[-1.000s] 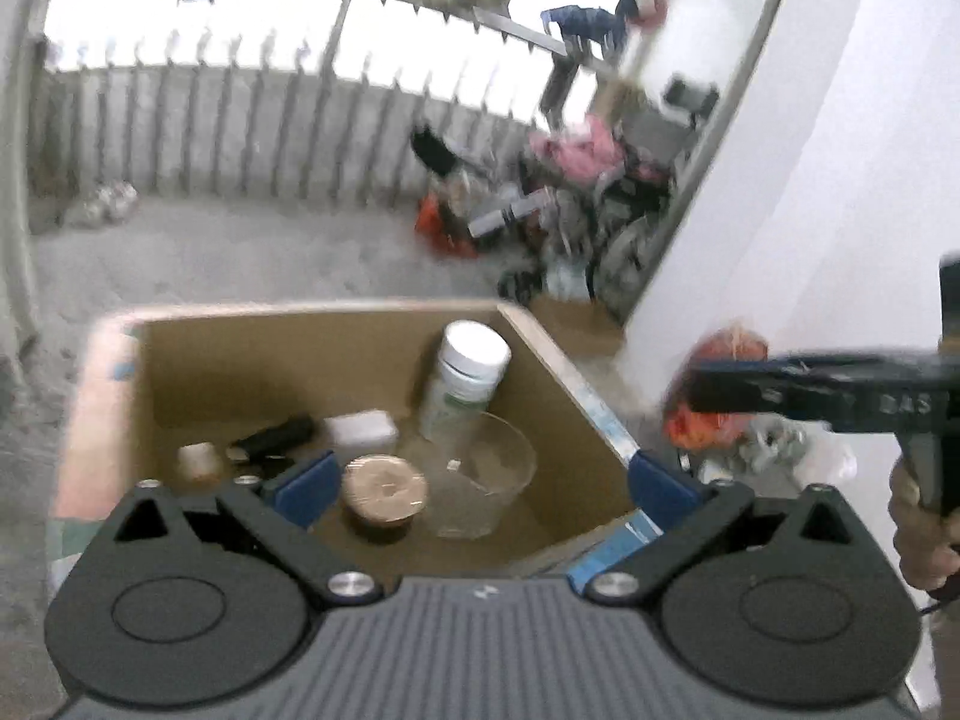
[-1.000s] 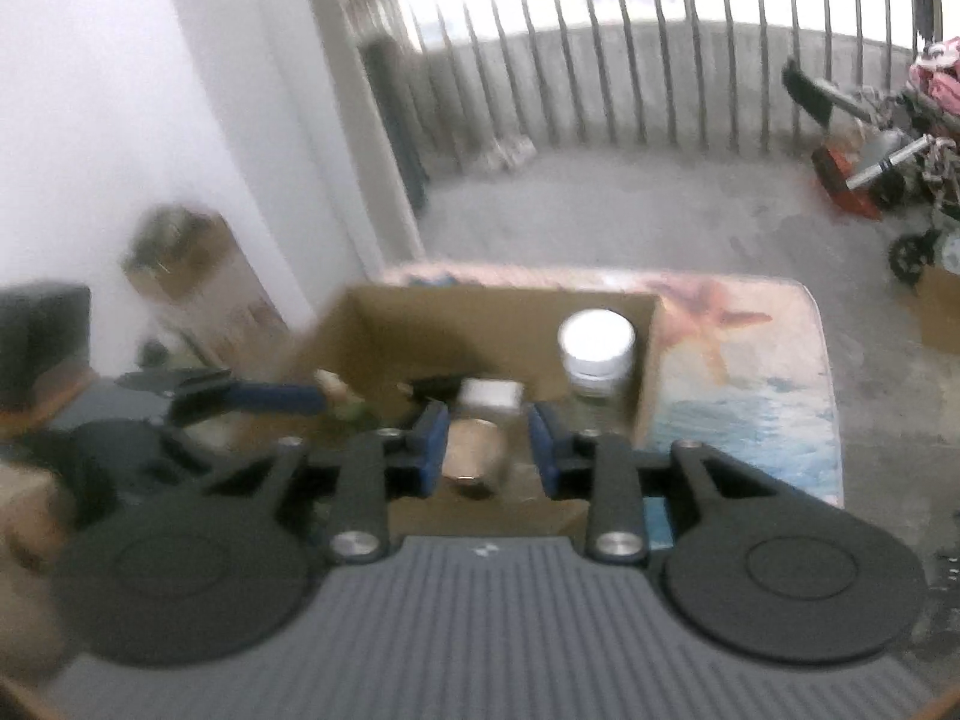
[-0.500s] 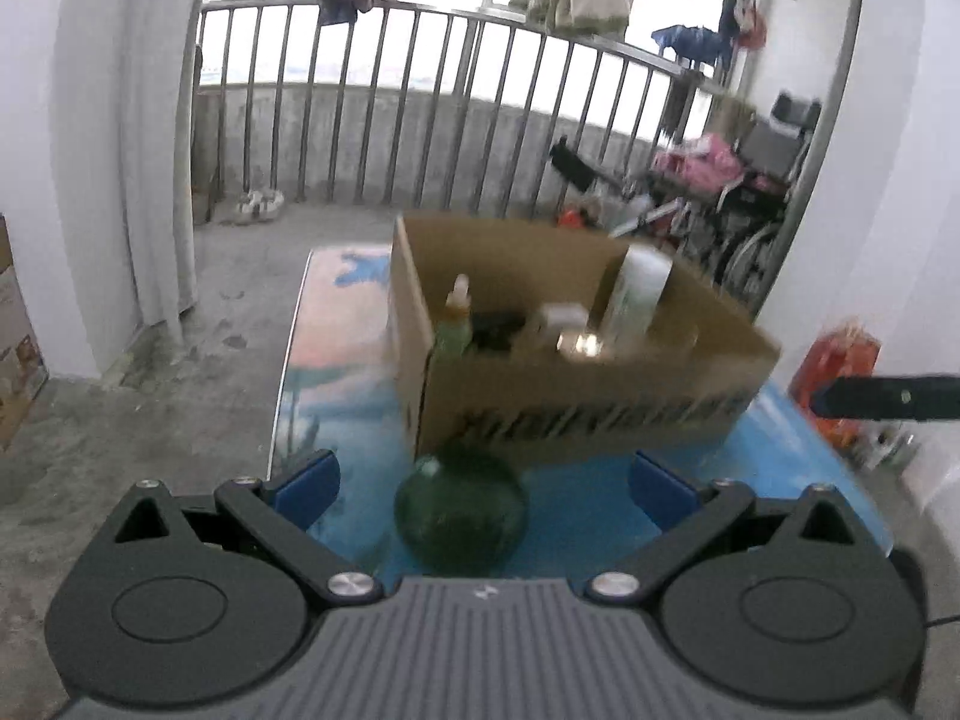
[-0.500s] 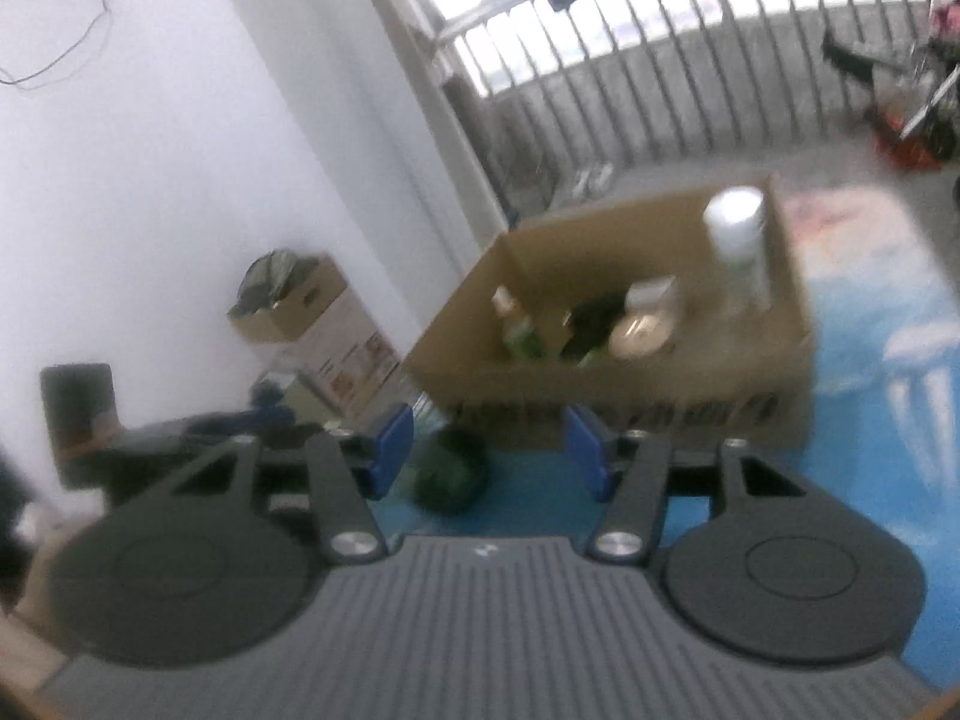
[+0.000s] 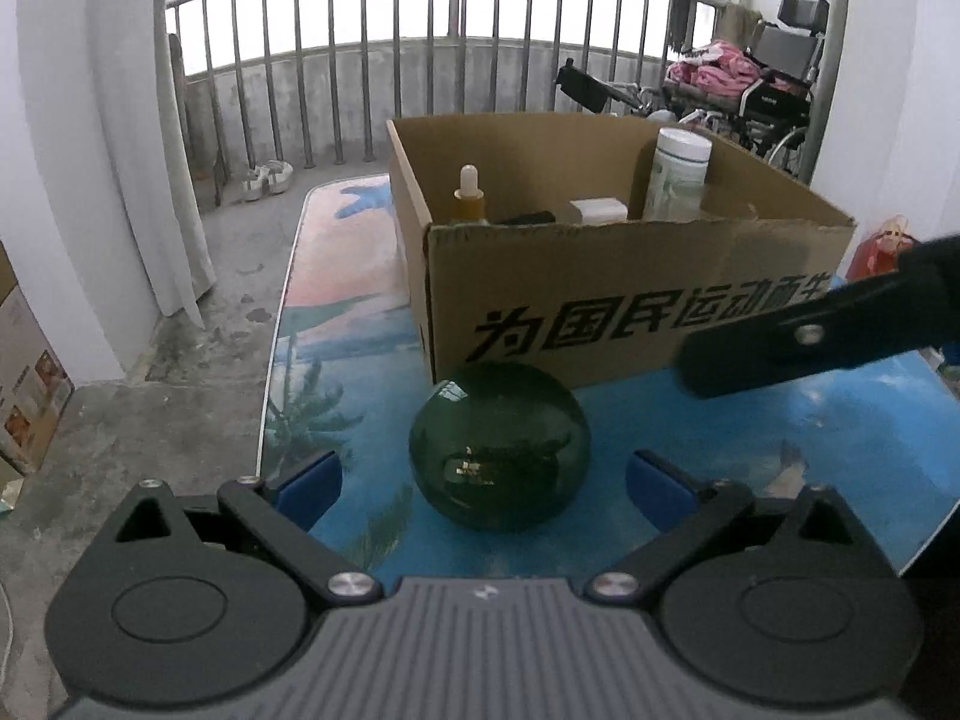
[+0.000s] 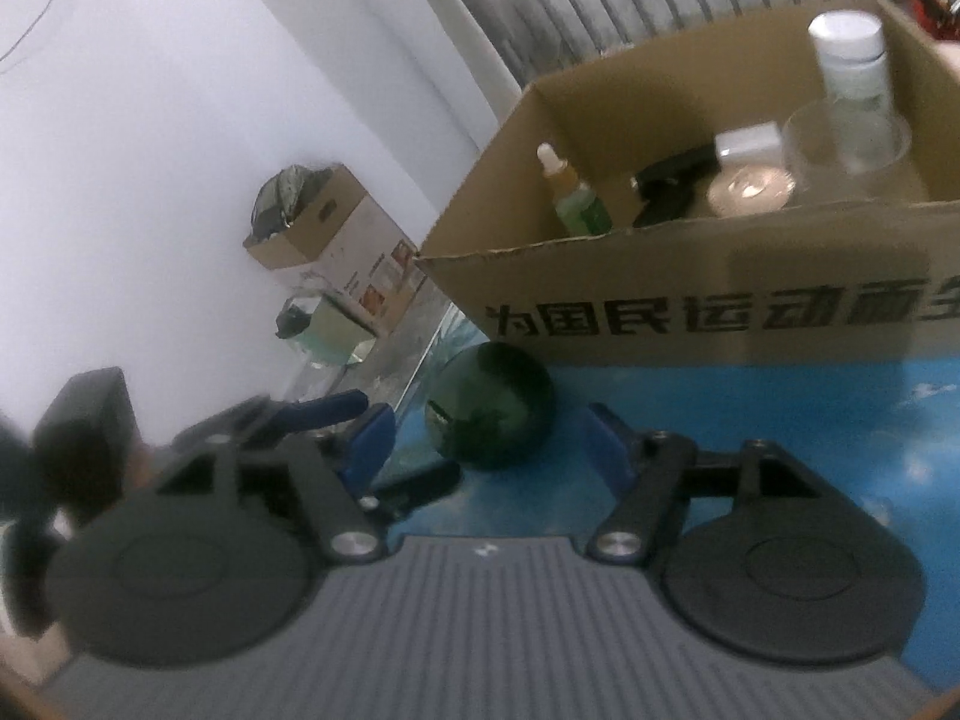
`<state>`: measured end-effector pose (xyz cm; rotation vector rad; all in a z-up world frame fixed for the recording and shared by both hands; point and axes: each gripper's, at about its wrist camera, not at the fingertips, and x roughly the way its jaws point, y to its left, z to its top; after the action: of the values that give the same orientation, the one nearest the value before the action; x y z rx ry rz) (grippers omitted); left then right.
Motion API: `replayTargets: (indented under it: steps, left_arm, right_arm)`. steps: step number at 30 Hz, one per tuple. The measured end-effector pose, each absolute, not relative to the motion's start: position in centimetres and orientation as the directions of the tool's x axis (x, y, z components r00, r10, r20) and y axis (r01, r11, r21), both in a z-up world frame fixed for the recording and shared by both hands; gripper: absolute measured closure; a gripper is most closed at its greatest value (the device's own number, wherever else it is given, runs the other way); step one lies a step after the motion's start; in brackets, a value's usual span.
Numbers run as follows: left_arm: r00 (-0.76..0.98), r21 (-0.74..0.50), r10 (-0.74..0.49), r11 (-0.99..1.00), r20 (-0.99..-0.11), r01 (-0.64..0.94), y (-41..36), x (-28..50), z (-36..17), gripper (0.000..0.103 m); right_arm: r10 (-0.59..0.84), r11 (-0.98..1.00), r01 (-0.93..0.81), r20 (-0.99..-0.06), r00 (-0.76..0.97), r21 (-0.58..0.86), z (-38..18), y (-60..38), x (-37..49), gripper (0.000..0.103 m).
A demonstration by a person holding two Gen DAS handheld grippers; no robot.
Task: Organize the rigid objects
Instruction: 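Move the right gripper to the dark green glass ball and close on it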
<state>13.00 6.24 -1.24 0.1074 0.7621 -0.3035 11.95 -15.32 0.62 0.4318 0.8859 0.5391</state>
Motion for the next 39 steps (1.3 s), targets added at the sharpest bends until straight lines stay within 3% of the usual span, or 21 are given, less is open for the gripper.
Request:
replayTargets:
  steps: [11,16,28,39]
  left_arm:
    - [0.609,-0.067,-0.303,0.923,-0.733,0.379,6.8,15.8,-3.2,0.009]
    - [0.576,-0.116,-0.355,0.905,-0.736,0.41,6.6,16.3,-3.9,0.02]
    - [0.589,-0.112,-0.347,0.911,-0.73,0.397,6.2,16.2,-4.1,0.02]
    - [0.55,-0.106,-0.281,0.939,-0.786,0.327,4.9,17.1,-3.5,0.02]
  right_arm:
    - [0.647,0.759,-0.244,-0.656,0.389,0.604,-4.5,-11.1,17.7,0.031]
    - [0.667,0.743,-0.246,-0.655,0.356,0.623,-6.0,-10.0,18.8,0.03]
    - [0.695,0.716,-0.25,-0.633,0.341,0.652,-6.8,-10.0,19.4,0.028]
    - [0.702,0.708,-0.251,-0.623,0.346,0.66,-7.0,-10.8,19.0,0.028]
